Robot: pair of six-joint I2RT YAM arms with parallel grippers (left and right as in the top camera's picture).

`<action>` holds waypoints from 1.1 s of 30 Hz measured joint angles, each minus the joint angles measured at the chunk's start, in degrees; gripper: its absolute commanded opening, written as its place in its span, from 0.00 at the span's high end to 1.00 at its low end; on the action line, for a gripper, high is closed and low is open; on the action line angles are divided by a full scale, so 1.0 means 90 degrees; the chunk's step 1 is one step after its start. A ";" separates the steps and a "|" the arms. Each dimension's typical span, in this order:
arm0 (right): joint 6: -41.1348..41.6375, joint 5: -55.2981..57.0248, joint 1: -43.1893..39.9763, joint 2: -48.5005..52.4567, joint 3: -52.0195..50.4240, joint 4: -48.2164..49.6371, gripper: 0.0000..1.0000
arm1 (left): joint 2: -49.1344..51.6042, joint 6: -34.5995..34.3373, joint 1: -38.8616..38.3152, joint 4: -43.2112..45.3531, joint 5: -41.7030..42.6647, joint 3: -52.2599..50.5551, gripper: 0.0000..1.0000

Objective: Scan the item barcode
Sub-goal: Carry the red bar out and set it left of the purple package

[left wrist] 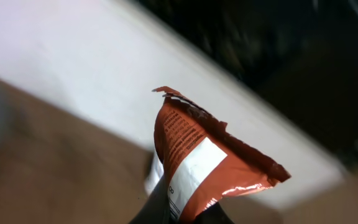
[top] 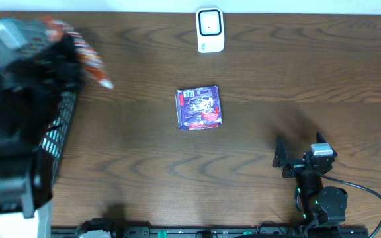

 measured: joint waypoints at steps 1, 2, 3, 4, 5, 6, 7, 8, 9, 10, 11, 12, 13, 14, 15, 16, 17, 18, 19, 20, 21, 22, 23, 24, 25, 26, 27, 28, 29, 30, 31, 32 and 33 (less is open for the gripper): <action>0.0000 0.0000 0.0000 0.0000 0.0000 0.0000 0.01 | 0.0146 0.0015 -0.0289 -0.0209 0.0002 -0.0007 0.93; 0.0000 0.0002 0.0000 0.0000 0.0000 0.0000 0.01 | 0.0301 0.0024 -0.0544 -0.0440 -0.0017 -0.0010 0.93; 0.0000 0.0002 0.0000 0.0000 0.0000 0.0000 0.01 | 0.0459 0.0041 -0.0770 -0.0685 -0.0061 -0.0024 0.93; 0.0000 0.0002 0.0000 0.0000 0.0000 -0.0002 0.01 | 0.0682 0.0046 -0.1032 -0.0954 -0.0165 -0.0034 0.93; 0.0000 0.0002 0.0000 0.0000 0.0000 0.0000 0.01 | 0.0867 0.0063 -0.1214 -0.1173 -0.0272 -0.0046 0.93; 0.0000 0.0000 0.0000 0.0000 0.0000 0.0000 0.01 | 0.1088 0.0070 -0.1404 -0.1355 -0.0427 -0.0051 0.93; 0.0000 0.0002 0.0000 0.0000 0.0000 0.0000 0.01 | 0.1362 0.0073 -0.1610 -0.1501 -0.0622 -0.0053 0.92; 0.0000 0.0002 0.0000 0.0000 0.0000 -0.0002 0.01 | 0.1579 0.0092 -0.1749 -0.1588 -0.0787 -0.0058 0.93; 0.0000 0.0000 0.0000 0.0000 0.0000 0.0000 0.01 | 0.1804 0.0100 -0.1885 -0.1634 -0.0954 -0.0058 0.92; 0.0000 0.0000 0.0000 0.0000 0.0000 0.0000 0.01 | 0.2089 0.0134 -0.2021 -0.1639 -0.1154 -0.0061 0.93; 0.0000 0.0002 0.0000 0.0000 0.0000 0.0000 0.01 | 0.2317 0.0163 -0.2123 -0.1625 -0.1319 -0.0061 0.93; 0.0000 0.0002 0.0000 0.0000 0.0000 0.0000 0.01 | 0.2613 0.0192 -0.2234 -0.1588 -0.1540 -0.0061 0.92; 0.0000 0.0002 0.0000 0.0000 0.0000 0.0000 0.01 | 0.2795 0.0216 -0.2295 -0.1545 -0.1685 -0.0061 0.93; 0.0000 0.0002 0.0000 0.0000 0.0000 0.0000 0.01 | 0.3055 0.0240 -0.2363 -0.1489 -0.1872 -0.0061 0.93; 0.0000 0.0002 0.0000 0.0000 0.0000 0.0000 0.01 | 0.3325 0.0282 -0.2412 -0.1438 -0.2030 -0.0061 0.93; 0.0000 0.0002 0.0000 0.0000 0.0000 -0.0002 0.01 | 0.3572 0.0291 -0.2446 -0.1377 -0.2147 -0.0061 0.93; 0.0000 0.0000 0.0000 0.0000 0.0000 -0.0002 0.01 | 0.3789 0.0308 -0.2477 -0.1299 -0.2249 -0.0061 0.93; 0.0000 0.0000 0.0000 0.0000 0.0000 -0.0002 0.01 | 0.4039 0.0311 -0.2511 -0.1229 -0.2334 -0.0061 0.92; 0.0000 0.0000 0.0000 0.0000 0.0000 0.0000 0.01 | 0.4308 0.0321 -0.2548 -0.1154 -0.2414 -0.0061 0.89; 0.0000 0.0000 0.0000 0.0000 0.0000 -0.0002 0.01 | 0.4461 0.0328 -0.2569 -0.1105 -0.2455 -0.0061 0.84; 0.0000 0.0002 0.0000 0.0000 0.0000 -0.0002 0.01 | 0.4733 0.0333 -0.2623 -0.1020 -0.2494 -0.0061 0.83; 0.0000 0.0000 0.0000 0.0000 0.0000 -0.0002 0.01 | 0.4915 0.0321 -0.2667 -0.0967 -0.2523 -0.0061 0.83; 0.0000 0.0002 0.0000 0.0000 0.0000 0.0000 0.01 | 0.5056 0.0333 -0.2698 -0.0908 -0.2550 -0.0061 0.71; 0.0000 0.0002 0.0000 0.0000 0.0000 -0.0002 0.01 | 0.5190 0.0340 -0.2732 -0.0838 -0.2577 -0.0063 0.55; 0.0000 0.0002 0.0000 0.0000 0.0000 0.0000 0.01 | 0.5275 0.0376 -0.2759 -0.0806 -0.2589 -0.0066 0.40; 0.0000 0.0002 0.0000 0.0000 0.0000 -0.0002 0.01 | 0.5333 0.0357 -0.2778 -0.0777 -0.2599 -0.0073 0.34; 0.0000 0.0002 0.0000 0.0000 0.0000 -0.0002 0.01 | 0.5348 0.0393 -0.2788 -0.0755 -0.2603 -0.0078 0.33; 0.0000 0.0002 0.0000 0.0000 0.0000 -0.0002 0.01 | 0.5348 0.0420 -0.2788 -0.0731 -0.2603 -0.0078 0.30; 0.0000 0.0002 0.0000 0.0000 0.0000 -0.0002 0.01 | 0.5326 0.0486 -0.2786 -0.0699 -0.2618 -0.0078 0.26; 0.0000 0.0000 0.0000 0.0000 0.0000 -0.0002 0.01 | 0.5292 0.0566 -0.2786 -0.0692 -0.2620 -0.0078 0.22; 0.0000 0.0000 0.0000 0.0000 0.0000 -0.0002 0.01 | 0.5243 0.0668 -0.2786 -0.0697 -0.2623 -0.0078 0.20; 0.0000 0.0002 0.0000 0.0000 0.0000 -0.0002 0.01 | 0.5175 0.0794 -0.2786 -0.0697 -0.2625 -0.0075 0.20; 0.0000 0.0002 0.0000 0.0000 0.0000 -0.0002 0.01 | 0.5037 0.1003 -0.2786 -0.0702 -0.2625 -0.0068 0.20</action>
